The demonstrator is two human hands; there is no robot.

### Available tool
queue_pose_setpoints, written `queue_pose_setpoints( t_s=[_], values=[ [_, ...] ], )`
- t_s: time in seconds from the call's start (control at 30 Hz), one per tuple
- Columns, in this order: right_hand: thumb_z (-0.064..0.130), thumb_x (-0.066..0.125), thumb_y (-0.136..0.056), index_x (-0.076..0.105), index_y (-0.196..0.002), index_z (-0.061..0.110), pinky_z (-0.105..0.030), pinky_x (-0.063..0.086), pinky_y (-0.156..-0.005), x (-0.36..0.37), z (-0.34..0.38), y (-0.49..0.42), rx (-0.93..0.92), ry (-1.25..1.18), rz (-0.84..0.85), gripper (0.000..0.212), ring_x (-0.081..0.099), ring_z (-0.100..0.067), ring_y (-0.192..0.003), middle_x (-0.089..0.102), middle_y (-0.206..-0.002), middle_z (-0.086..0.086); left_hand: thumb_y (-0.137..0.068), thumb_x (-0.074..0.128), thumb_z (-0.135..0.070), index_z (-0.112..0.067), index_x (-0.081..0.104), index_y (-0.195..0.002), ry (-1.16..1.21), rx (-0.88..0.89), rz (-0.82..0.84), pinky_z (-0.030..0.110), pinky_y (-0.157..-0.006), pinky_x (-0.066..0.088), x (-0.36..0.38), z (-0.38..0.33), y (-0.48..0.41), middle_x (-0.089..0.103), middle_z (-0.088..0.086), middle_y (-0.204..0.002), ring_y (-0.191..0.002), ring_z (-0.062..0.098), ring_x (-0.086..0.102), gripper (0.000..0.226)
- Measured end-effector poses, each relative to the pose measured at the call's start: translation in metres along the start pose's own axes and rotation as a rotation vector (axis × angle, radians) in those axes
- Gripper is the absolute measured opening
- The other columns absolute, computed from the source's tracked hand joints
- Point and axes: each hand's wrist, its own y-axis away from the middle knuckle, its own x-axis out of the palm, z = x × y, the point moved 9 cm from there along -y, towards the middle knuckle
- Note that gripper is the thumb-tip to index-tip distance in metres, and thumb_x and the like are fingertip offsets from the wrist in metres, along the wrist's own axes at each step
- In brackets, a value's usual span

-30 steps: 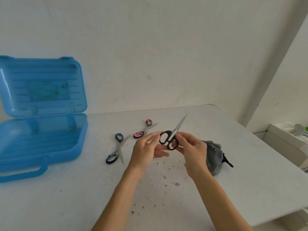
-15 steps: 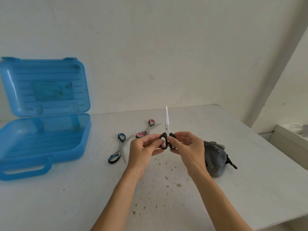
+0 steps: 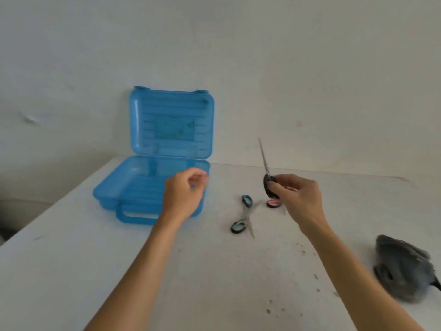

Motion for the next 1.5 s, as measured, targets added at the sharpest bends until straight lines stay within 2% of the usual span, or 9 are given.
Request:
queue_pose_setpoints(
  t_s=[0.17, 0.3, 0.43, 0.63, 0.87, 1.1, 1.23, 1.4, 1.5],
  values=[
    [0.039, 0.080, -0.076, 0.080, -0.095, 0.027, -0.033, 0.058, -0.083, 0.112, 0.056, -0.041, -0.297, 0.424, 0.166, 0.022, 0.073, -0.010, -0.087, 0.079, -0.086, 0.011, -0.095, 0.058, -0.038, -0.010, 0.074, -0.110, -0.618, 0.021, -0.232, 0.050, -0.093, 0.046, -0.066, 0.079, -0.013, 0.074, 0.013, -0.106, -0.100, 0.041, 0.064, 0.035],
    [0.042, 0.077, -0.080, 0.075, -0.109, 0.022, -0.038, 0.052, -0.091, 0.220, 0.059, -0.057, -0.468, 0.728, 0.407, 0.035, 0.070, -0.026, -0.097, 0.078, -0.099, 0.000, -0.099, 0.041, -0.046, -0.002, 0.073, -0.110, -0.766, 0.034, -0.142, 0.056, -0.098, 0.047, -0.064, 0.115, -0.009, 0.075, 0.019, -0.107, -0.100, 0.042, 0.066, 0.055],
    [0.050, 0.070, -0.087, 0.067, -0.118, 0.024, -0.037, 0.040, -0.088, 0.295, 0.032, -0.060, -0.593, 1.099, 0.566, 0.041, 0.063, -0.028, -0.107, 0.073, -0.112, -0.002, -0.104, 0.040, -0.040, -0.006, 0.075, -0.111, -0.797, 0.082, -0.125, 0.048, -0.093, 0.047, -0.057, 0.118, -0.005, 0.076, 0.011, -0.112, -0.102, 0.035, 0.068, 0.049],
    [0.043, 0.069, -0.089, 0.068, -0.113, 0.021, -0.037, 0.036, -0.089, 0.327, 0.002, -0.054, -0.565, 1.170, 0.670, 0.033, 0.061, -0.026, -0.108, 0.070, -0.114, -0.001, -0.105, 0.039, -0.039, -0.011, 0.075, -0.097, -0.809, 0.088, -0.147, 0.047, -0.085, 0.044, -0.058, 0.115, -0.004, 0.075, 0.006, -0.091, -0.088, 0.035, 0.063, 0.046],
    [0.042, 0.063, -0.095, 0.070, -0.113, 0.025, -0.040, 0.035, -0.096, 0.311, 0.013, -0.042, -0.632, 1.098, 0.630, 0.026, 0.062, -0.026, -0.111, 0.072, -0.117, 0.000, -0.103, 0.034, -0.041, -0.011, 0.073, -0.086, -0.830, 0.106, -0.123, 0.048, -0.081, 0.041, -0.056, 0.119, -0.007, 0.073, 0.009, -0.086, -0.084, 0.038, 0.060, 0.053],
    [0.032, 0.067, -0.092, 0.073, -0.102, 0.024, -0.042, 0.051, -0.089, 0.180, 0.033, -0.046, -0.648, 0.740, 0.286, 0.014, 0.070, -0.020, -0.087, 0.076, -0.094, 0.011, -0.101, 0.054, -0.035, -0.018, 0.069, -0.124, -0.681, -0.065, -0.029, 0.050, -0.113, 0.029, -0.054, 0.121, -0.016, 0.070, 0.012, -0.126, -0.121, 0.038, 0.056, 0.033],
    [0.027, 0.070, -0.091, 0.075, -0.098, 0.022, -0.037, 0.054, -0.087, 0.117, -0.002, -0.061, -0.415, 0.798, 0.284, 0.011, 0.070, -0.020, -0.086, 0.076, -0.091, 0.007, -0.088, 0.068, -0.020, -0.017, 0.074, -0.102, -0.434, 0.278, -0.121, 0.043, -0.087, 0.049, -0.022, 0.027, 0.009, 0.072, 0.003, -0.102, -0.099, 0.031, 0.061, 0.015],
    [0.019, 0.069, -0.088, 0.076, -0.103, 0.020, -0.041, 0.054, -0.092, 0.087, -0.055, -0.069, -0.189, 0.886, 0.384, 0.016, 0.068, -0.024, -0.099, 0.075, -0.100, 0.002, -0.093, 0.067, -0.021, -0.025, 0.073, -0.101, -0.261, 0.168, 0.414, 0.036, -0.076, 0.056, 0.093, -0.019, 0.044, 0.070, -0.008, -0.095, -0.085, 0.013, 0.063, 0.010],
    [0.020, 0.067, -0.090, 0.076, -0.105, 0.020, -0.042, 0.054, -0.092, 0.082, -0.069, -0.073, -0.165, 0.832, 0.376, 0.017, 0.068, -0.024, -0.101, 0.076, -0.104, 0.001, -0.096, 0.068, -0.021, -0.019, 0.069, -0.118, -0.355, -0.021, 0.495, 0.033, -0.083, 0.057, 0.124, -0.008, 0.051, 0.070, 0.000, -0.112, -0.095, 0.017, 0.065, 0.022]
  ],
)
